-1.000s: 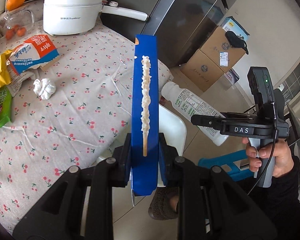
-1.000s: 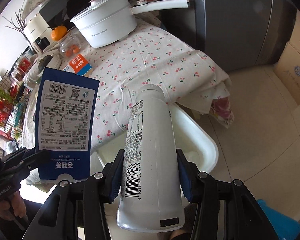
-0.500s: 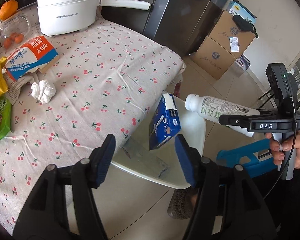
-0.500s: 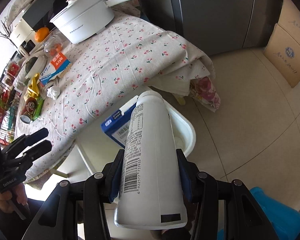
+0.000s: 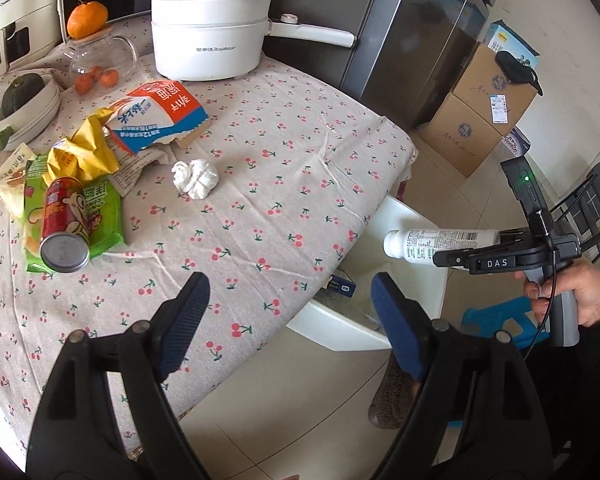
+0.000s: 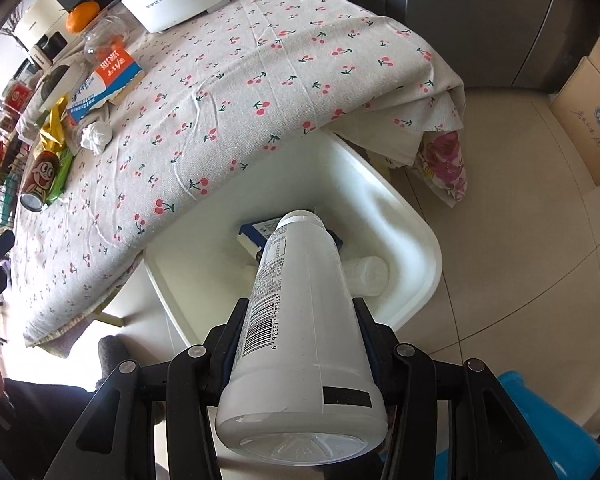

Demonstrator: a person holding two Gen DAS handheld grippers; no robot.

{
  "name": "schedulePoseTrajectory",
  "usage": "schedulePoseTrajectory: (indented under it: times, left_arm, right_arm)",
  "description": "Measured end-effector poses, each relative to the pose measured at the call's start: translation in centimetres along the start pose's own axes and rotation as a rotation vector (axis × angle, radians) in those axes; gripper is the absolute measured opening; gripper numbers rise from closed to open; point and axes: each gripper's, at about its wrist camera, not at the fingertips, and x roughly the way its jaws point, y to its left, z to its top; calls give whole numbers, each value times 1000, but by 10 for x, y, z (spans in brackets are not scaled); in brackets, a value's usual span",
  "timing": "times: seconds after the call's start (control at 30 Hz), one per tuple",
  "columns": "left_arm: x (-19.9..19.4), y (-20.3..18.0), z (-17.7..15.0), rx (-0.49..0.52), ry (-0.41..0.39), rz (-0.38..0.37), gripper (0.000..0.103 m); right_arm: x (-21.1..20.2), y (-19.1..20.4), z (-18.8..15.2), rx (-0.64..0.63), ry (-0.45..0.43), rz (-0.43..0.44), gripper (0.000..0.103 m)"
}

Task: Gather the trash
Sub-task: 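Carry the box and bottle to the white bin and release both, then grasp the red can with the left gripper while the right grasps the crumpled tissue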

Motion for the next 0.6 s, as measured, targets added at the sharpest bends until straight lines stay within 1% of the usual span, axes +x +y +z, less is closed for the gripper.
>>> schedulePoseTrajectory:
  times: [0.1, 0.17, 0.2, 0.23, 0.37, 0.6]
  left_arm:
    - [-9, 12, -1, -15, -12, 25, 86]
    - [-14, 19, -2, -27, -20, 39, 90]
    - [-17, 23, -2, -33, -23, 45, 91]
    - [-20, 27, -2, -39, -27, 52, 93]
    - [-30, 43, -4, -68, -42, 89, 96]
    - [-42, 76, -8, -124, -45, 155, 97]
  right_arm:
    - [5, 2, 7, 15, 12, -14, 52]
    - [6, 3, 12, 29, 16, -18, 61]
    - [3, 4, 14, 33, 7, -20, 70]
    - [0, 6, 16, 33, -4, -22, 73]
    - [-12, 20, 19, -2, -34, -29, 77]
    - [-29, 45, 23, -54, -82, -26, 82]
